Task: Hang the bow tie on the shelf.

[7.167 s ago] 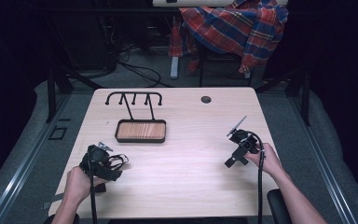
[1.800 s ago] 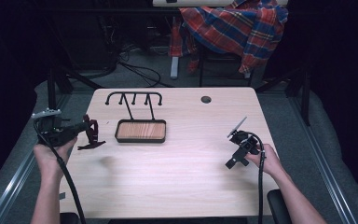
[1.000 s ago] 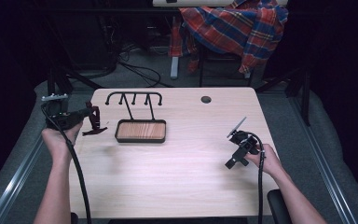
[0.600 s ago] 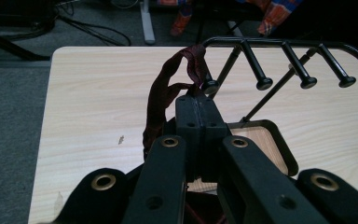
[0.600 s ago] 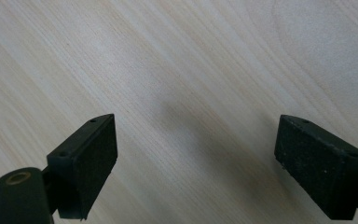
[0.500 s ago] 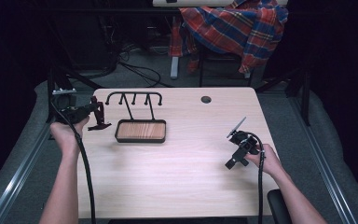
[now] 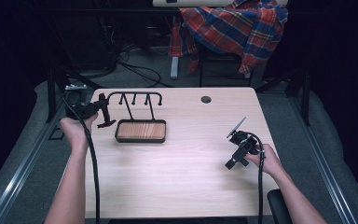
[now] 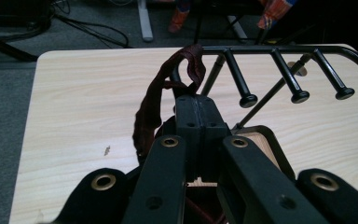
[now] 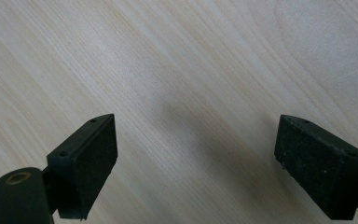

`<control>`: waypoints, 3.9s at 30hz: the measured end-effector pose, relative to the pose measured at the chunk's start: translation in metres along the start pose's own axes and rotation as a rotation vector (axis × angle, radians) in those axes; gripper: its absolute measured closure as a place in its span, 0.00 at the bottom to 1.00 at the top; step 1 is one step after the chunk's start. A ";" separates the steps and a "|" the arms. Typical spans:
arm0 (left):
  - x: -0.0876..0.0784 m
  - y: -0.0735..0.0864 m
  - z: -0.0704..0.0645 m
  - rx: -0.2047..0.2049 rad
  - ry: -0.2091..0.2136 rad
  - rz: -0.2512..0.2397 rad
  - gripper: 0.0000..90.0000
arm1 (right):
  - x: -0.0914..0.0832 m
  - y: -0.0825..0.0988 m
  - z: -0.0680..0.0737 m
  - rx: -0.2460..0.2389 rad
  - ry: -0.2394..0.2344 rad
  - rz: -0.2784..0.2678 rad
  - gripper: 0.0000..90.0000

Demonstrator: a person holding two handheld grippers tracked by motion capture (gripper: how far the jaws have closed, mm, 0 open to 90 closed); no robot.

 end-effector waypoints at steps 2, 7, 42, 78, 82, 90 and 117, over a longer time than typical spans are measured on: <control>0.003 -0.002 -0.003 0.009 0.006 0.015 1.00 | 0.000 0.000 0.000 -0.005 0.000 0.005 0.14; 0.007 -0.005 -0.009 0.027 0.005 0.033 1.00 | -0.002 0.000 -0.002 -0.027 0.005 0.034 0.14; 0.035 -0.012 -0.018 0.114 -0.057 0.168 1.00 | 0.001 0.001 0.000 -0.021 -0.006 0.035 0.14; 0.032 0.018 -0.004 0.105 -0.125 0.136 0.62 | 0.003 0.000 0.003 -0.006 -0.012 0.015 0.14; 0.026 0.020 0.000 0.095 -0.123 0.127 0.42 | 0.002 0.000 0.002 -0.002 -0.003 0.010 0.14; 0.011 0.023 -0.002 0.095 -0.098 0.119 0.26 | 0.000 0.001 0.001 -0.015 -0.002 0.026 0.14; -0.051 0.075 0.001 0.140 -0.119 0.177 0.06 | 0.001 0.000 0.002 -0.013 0.008 0.011 0.14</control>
Point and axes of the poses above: each handheld gripper's, and its own axes: x roughly forward along the jaws, y roughly out of its underside, z roughly to its left, the point moved 5 cm from there along x, roughly forward along the jaws, and after that the axes turned 2 degrees about x, right-handed, at the moved point
